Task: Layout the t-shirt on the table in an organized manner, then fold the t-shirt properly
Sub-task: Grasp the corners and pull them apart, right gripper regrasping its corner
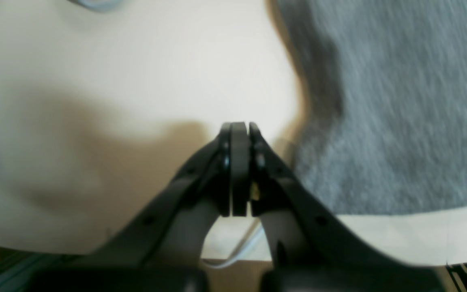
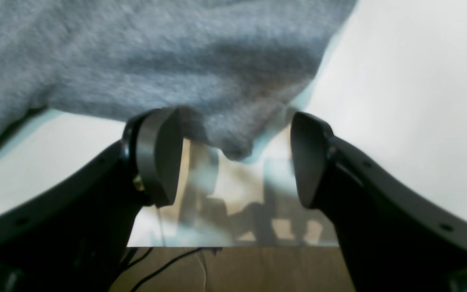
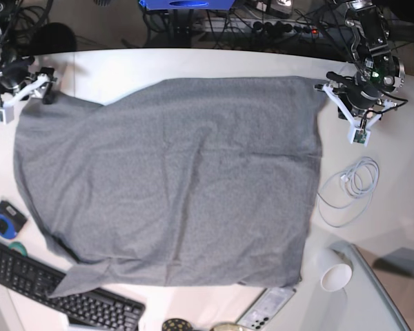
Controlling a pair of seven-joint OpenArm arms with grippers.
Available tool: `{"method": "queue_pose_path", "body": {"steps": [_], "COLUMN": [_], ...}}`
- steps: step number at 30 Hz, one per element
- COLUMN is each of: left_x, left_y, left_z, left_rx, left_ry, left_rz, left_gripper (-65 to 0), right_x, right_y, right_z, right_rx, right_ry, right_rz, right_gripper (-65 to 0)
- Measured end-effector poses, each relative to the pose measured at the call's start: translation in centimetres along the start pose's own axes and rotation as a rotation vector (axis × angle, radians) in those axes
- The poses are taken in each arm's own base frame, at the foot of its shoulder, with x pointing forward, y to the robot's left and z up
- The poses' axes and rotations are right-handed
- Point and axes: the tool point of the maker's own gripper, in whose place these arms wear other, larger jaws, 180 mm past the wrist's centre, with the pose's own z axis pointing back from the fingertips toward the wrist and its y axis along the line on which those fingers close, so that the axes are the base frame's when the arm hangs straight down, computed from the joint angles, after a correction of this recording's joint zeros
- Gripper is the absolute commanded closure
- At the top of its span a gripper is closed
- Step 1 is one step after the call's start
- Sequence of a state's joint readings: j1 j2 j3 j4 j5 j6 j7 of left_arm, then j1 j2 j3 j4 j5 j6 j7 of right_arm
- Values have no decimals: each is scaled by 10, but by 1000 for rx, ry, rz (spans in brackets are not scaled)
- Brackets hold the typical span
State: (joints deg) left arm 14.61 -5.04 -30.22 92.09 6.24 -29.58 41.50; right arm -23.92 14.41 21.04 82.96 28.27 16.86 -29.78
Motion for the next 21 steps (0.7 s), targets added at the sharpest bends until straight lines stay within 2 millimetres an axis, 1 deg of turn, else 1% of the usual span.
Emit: {"method": "queue_pose_path", "body": {"steps": [1, 2, 3, 7, 8, 10, 12, 14, 16, 18, 20, 21], "left_x": [2, 4, 5, 4, 4, 4, 4, 4, 5, 5, 5, 5], "left_y": [-1, -2, -2, -1, -1, -1, -1, -2, -4, -4, -4, -4], "left_z": [0, 0, 0, 0, 0, 0, 0, 0, 0, 0, 0, 0], "left_rx": [-1, -4, -5, -2, -1, -1, -2, -5, -9, -9, -10, -9], "left_ry": [-7, -12, -14, -11, -10, -12, -11, -11, -14, -13, -14, -13], "left_rz": [0, 0, -1, -1, -2, -1, -3, -5, -4, -4, -3, -3], "left_gripper": [0, 0, 0, 0, 0, 0, 0, 0, 0, 0, 0, 0], "right_x": [-3, -5, -5, -4, -4, -7, -12, -13, -7, 5, 11, 10], "right_y": [-1, 0, 1, 2, 1, 1, 0, 4, 10, 16, 18, 17], "right_z": [-4, -6, -8, -6, -6, -5, 0, 8, 16, 21, 21, 21], "right_rx": [0, 2, 4, 6, 5, 4, 0, 4, 9, 20, 22, 23], "right_ry": [10, 18, 18, 14, 15, 21, 32, 38, 41, 16, 12, 15], "right_rz": [-13, -23, -27, -22, -21, -22, -12, 10, 42, 63, 67, 64], "right_gripper": [-377, -356, -314, 0, 0, -23, 0, -5, -5, -5, -6, -8]}}
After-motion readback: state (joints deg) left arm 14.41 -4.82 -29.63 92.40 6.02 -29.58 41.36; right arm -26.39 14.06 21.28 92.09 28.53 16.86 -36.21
